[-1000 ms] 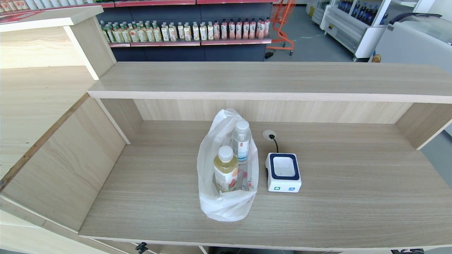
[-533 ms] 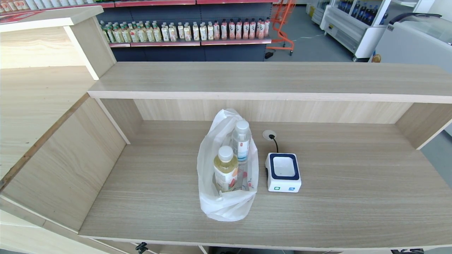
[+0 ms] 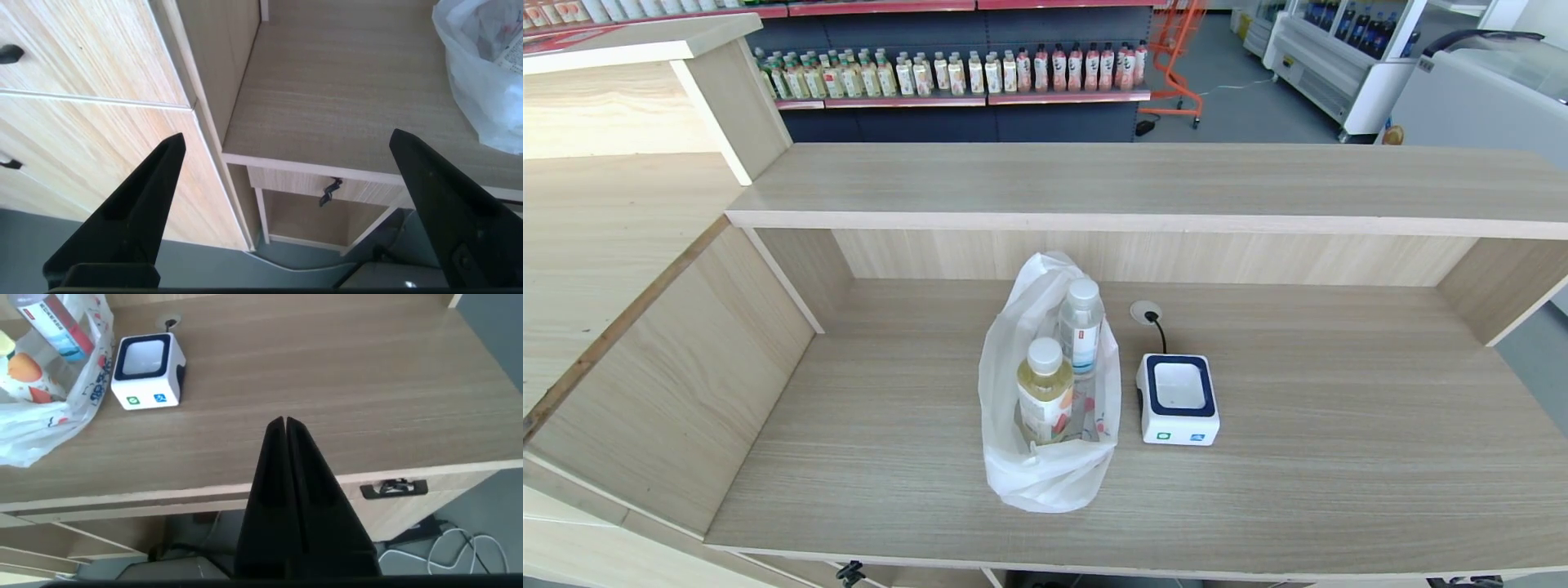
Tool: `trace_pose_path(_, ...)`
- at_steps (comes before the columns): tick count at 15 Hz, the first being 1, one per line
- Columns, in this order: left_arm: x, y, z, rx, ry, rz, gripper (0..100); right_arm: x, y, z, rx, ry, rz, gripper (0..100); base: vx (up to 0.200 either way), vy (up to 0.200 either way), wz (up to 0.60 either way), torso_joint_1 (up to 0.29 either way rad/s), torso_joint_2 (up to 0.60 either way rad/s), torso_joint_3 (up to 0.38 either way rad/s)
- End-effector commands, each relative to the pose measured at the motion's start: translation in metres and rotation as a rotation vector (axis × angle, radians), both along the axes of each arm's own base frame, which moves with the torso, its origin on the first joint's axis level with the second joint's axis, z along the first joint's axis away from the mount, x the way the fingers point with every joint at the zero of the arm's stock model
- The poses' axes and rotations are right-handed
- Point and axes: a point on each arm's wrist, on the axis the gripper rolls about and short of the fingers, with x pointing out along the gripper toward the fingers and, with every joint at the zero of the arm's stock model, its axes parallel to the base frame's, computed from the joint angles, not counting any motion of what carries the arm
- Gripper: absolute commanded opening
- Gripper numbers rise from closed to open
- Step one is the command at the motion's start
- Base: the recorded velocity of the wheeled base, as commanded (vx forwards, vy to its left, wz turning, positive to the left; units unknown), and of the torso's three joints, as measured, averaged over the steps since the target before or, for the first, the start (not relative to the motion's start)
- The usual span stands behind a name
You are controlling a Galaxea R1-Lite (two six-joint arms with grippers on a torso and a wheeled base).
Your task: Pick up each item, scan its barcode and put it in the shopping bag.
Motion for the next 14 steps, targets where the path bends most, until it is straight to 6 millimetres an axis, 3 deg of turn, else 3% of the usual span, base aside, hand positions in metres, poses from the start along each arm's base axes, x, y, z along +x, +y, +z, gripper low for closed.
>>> trace_pose_path(1, 0.0, 0.0, 0.0, 0.001, 0.0, 0.0, 100, 0.0004, 0.0, 0.0002, -0.001, 0.005, 0.0, 0, 0.0, -0.2, 0.0, -0.007, -0.01, 0.002)
trace_pose_path(7, 0.0, 0.0, 0.0, 0.001, 0.0, 0.0, 100, 0.0004, 0.0, 0.0002, -0.001, 0.005, 0.0, 0, 0.0, -0.2, 0.0, 0.006, 0.0, 0.0)
trace_pose_path(13, 0.0001, 0.0, 0.0, -0.002, 0.001, 0.0, 100, 0.0004, 0.0, 0.0002, 0.001, 0.004, 0.0, 0, 0.0, 0.0, 0.0, 0.0, 0.0, 0.0)
trace_pose_path(14, 0.0002, 0.0, 0.0, 0.001, 0.003, 0.0, 100, 0.0004, 0.0, 0.0002, 0.001, 0.004, 0.0, 0, 0.2, 0.0, 0.0, 0.012, 0.01, 0.002)
